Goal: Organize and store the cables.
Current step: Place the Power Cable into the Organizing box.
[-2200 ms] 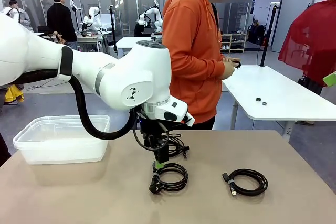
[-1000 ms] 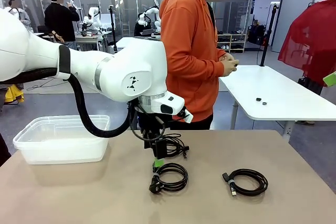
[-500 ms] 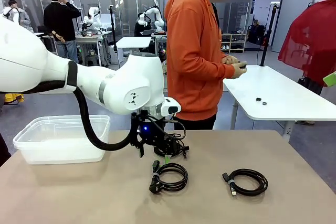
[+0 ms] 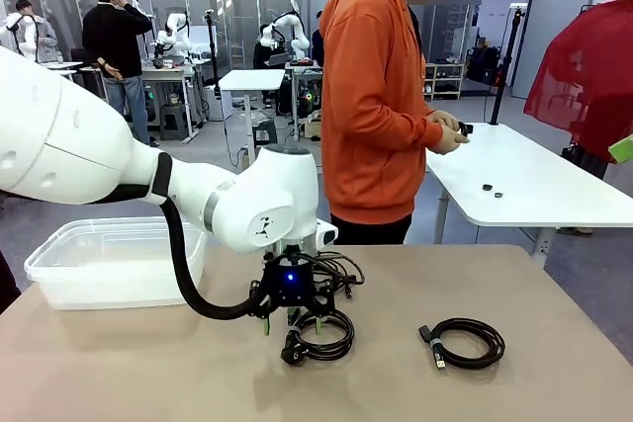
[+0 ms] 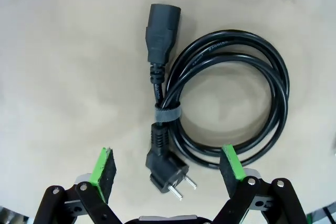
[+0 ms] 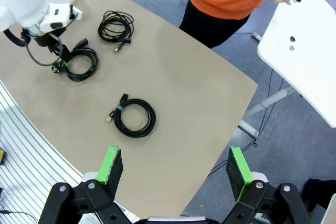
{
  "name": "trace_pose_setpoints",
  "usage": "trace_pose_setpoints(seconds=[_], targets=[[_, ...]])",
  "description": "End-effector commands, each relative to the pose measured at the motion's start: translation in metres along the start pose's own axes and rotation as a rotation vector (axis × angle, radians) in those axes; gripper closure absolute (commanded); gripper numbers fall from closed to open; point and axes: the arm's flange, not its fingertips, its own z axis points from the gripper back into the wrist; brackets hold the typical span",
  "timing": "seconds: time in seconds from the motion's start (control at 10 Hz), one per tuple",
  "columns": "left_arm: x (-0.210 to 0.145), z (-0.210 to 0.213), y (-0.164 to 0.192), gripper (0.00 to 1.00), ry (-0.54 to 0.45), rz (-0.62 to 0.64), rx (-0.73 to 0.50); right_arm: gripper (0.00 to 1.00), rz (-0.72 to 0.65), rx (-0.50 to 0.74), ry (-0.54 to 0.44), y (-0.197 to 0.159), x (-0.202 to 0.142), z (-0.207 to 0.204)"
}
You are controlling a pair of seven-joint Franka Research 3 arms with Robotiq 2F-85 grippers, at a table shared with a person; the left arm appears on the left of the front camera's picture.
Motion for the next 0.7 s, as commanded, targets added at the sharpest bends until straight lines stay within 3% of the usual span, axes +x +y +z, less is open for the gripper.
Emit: trace_pose_setpoints(seconds=[0.0, 0.2, 0.6], targets=[[0.003, -0.015, -0.004, 0.00, -0.086, 0.040, -0.008, 0.00, -0.004, 0.001, 0.000, -0.001, 0.000, 0.000], [0.007, -0.020, 0.001, 0.00, -0.081, 0.115, -0.018, 0.00, -0.004, 0.001, 0.000, -0.001, 0.000, 0.000], [0.012, -0.027, 0.006, 0.00, -0.079, 0.083, -0.051, 0.00, -0.004, 0.001, 0.000, -0.001, 0.000, 0.000]])
